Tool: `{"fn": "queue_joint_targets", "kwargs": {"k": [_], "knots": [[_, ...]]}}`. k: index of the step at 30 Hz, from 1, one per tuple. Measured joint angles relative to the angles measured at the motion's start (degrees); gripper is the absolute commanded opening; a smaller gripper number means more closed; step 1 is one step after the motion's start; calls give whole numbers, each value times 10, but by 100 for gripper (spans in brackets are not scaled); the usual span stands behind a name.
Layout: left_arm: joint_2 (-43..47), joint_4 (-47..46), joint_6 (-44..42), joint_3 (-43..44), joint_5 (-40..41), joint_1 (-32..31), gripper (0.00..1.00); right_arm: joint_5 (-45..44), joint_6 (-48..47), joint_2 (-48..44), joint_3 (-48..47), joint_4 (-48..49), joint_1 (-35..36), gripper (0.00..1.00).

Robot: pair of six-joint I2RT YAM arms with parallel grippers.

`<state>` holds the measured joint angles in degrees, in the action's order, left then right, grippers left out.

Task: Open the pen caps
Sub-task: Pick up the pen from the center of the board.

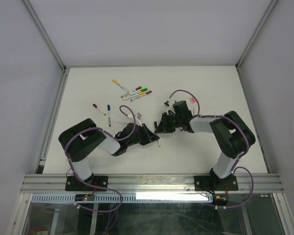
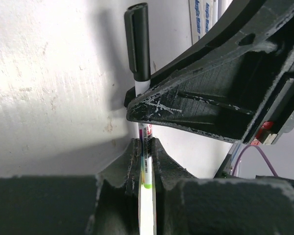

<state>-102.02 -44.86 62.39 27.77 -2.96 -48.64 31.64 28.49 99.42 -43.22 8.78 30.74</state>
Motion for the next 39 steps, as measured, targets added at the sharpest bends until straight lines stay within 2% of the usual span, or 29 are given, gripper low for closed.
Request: {"fn": "queue_joint_targets", "kwargs": {"k": [3,7,9,13,15,16,20,25,30,35,39], "knots": [[0,-14,-4,-8,-2,0,15,2,-4,0,-3,-12,2,0],[8,-64,-30,-45,-16,4,45,9,-26,0,-12,-36,5,0],[38,-81,-50,-73,-24,8,57,17,-40,0,-15,-47,2,0],[161,-88,-99,-118,-43,11,80,41,-93,-15,-23,-91,-21,0],[236,-86,-127,-129,-51,11,97,71,-129,-28,-31,-115,-40,0],[275,-87,-141,-130,-53,11,99,97,-153,-38,-37,-128,-53,0],[399,-92,-178,-131,-49,11,99,221,-249,-83,-67,-182,-102,0],[451,-116,-185,-124,-28,12,99,350,-351,-150,-96,-248,-140,0],[391,-120,-180,-45,-32,15,98,438,-412,-209,-99,-295,-163,0],[308,-136,-180,11,-28,9,86,480,-435,-237,-99,-313,-176,0],[249,-135,-186,35,-11,-19,81,495,-439,-245,-99,-317,-180,0]]}}
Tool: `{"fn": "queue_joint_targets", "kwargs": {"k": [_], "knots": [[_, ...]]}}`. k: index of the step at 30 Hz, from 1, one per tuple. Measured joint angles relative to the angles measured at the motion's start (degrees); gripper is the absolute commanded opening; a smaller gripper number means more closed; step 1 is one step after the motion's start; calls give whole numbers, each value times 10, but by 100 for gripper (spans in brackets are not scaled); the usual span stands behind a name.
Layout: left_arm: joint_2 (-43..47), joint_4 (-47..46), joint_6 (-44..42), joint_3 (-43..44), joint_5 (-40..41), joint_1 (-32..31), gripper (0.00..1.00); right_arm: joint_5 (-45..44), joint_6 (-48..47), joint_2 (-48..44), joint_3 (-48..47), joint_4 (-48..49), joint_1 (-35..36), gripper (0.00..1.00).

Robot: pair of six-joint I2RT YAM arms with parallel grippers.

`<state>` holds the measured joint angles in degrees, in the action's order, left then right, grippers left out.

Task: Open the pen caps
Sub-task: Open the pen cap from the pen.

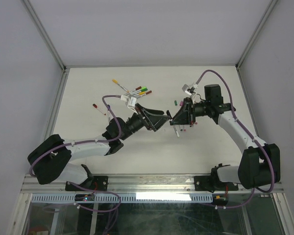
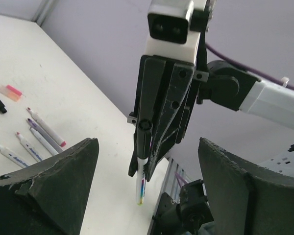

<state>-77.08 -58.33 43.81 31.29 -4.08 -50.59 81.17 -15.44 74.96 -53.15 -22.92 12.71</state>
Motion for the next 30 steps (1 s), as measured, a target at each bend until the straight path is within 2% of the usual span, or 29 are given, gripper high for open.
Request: {"fn": "queue_joint_targets", "kwargs": {"k": [4,11,17,18,20,23,24,26,30], "knots": [[-38,-2,-12,20,24,-32,69,5,-1,0,0,-3,-1,0],[-83,-15,-14,31,58,-42,50,2,-1,0,0,-4,-1,0],[-94,-16,-14,38,84,-42,42,-16,-12,0,0,-14,-1,0],[-96,-15,-14,43,89,-42,36,-19,-14,0,0,-16,-1,0],[-96,-12,-13,49,97,-42,17,-27,-18,0,0,-21,0,0],[-96,-10,-11,55,101,-45,3,-45,-22,2,0,-24,1,0],[-96,-8,-11,56,102,-45,0,-46,-23,2,0,-26,1,2],[-96,-3,-11,56,102,-45,0,-55,-23,2,0,-27,1,19],[-96,-1,-11,55,102,-44,0,-58,-13,3,0,-23,2,42]]}}
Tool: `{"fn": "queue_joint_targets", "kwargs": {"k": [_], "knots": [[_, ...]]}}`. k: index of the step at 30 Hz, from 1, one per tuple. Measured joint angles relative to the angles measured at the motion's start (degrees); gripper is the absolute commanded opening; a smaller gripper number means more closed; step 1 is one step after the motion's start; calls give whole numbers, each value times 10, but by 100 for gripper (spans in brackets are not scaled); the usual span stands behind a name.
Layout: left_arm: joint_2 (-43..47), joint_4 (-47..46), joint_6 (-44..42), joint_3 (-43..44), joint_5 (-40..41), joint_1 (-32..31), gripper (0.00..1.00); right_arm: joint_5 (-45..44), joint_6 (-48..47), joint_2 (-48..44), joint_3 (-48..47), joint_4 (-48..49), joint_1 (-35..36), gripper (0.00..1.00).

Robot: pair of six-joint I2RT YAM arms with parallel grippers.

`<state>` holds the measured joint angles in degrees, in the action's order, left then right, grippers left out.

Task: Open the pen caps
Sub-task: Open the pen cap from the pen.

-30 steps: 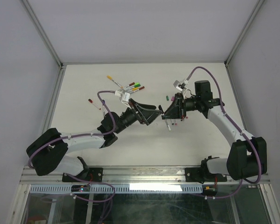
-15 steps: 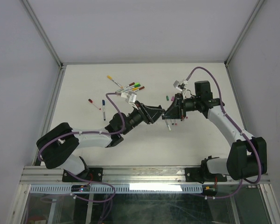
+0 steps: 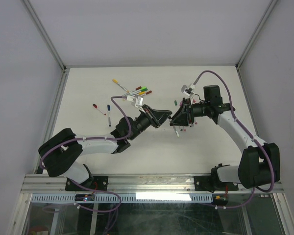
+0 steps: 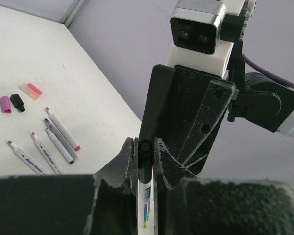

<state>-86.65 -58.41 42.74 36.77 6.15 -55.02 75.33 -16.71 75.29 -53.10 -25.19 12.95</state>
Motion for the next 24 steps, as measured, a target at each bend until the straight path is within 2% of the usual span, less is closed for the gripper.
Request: {"fn": "queue_joint_targets", "kwargs": {"k": [3,7,9,11,13,14,17,18,21,24], "knots": [[4,-2,1,-3,1,5,0,-1,18,0,5,21,0,46],[9,-22,12,-11,3,17,0,-10,38,4,14,41,8,43],[9,-32,18,-14,4,23,0,-16,42,9,15,47,16,30],[9,-43,25,-17,5,26,0,-21,45,14,15,51,24,0],[9,-46,29,-21,9,30,0,-25,49,17,15,54,33,0],[8,-47,33,-23,9,32,4,-30,51,18,14,55,37,0],[8,-53,44,-30,8,38,32,-33,53,22,12,55,39,0],[8,-55,48,-33,8,41,36,-35,54,23,12,55,40,0],[8,-62,58,-34,2,42,42,-43,62,23,12,55,41,0],[7,-60,66,-34,-11,45,43,-46,68,23,12,57,38,0]]}}
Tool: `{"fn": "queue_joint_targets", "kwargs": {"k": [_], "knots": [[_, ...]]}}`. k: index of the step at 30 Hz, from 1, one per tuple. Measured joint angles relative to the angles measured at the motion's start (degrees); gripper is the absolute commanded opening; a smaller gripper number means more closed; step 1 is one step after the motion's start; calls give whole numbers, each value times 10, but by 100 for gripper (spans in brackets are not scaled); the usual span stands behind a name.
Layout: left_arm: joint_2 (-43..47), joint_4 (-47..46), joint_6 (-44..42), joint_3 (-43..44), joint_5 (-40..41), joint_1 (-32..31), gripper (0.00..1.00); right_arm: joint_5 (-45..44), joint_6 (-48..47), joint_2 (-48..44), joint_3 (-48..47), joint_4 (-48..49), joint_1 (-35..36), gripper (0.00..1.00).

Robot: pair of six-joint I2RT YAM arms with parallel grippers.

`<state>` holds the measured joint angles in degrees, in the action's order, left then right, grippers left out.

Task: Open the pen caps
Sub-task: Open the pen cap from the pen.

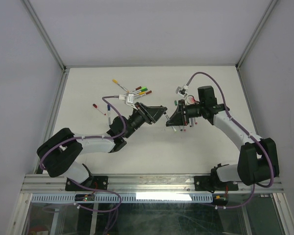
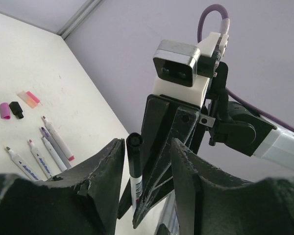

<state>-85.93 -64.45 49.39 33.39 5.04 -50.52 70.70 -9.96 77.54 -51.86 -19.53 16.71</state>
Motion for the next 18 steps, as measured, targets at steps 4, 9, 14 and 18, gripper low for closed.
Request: {"fn": "queue_joint_targets", "kwargs": {"k": [4,9,14,18], "knots": [[-9,0,12,0,-12,0,39,-4,5,0,0,0,-2,0],[-24,2,18,0,-22,0,33,-10,7,3,0,0,-3,0],[-25,8,21,2,-24,0,32,-10,2,12,0,-3,-3,0],[-25,19,20,2,-23,0,24,-9,-12,21,-5,-18,-3,0]]}}
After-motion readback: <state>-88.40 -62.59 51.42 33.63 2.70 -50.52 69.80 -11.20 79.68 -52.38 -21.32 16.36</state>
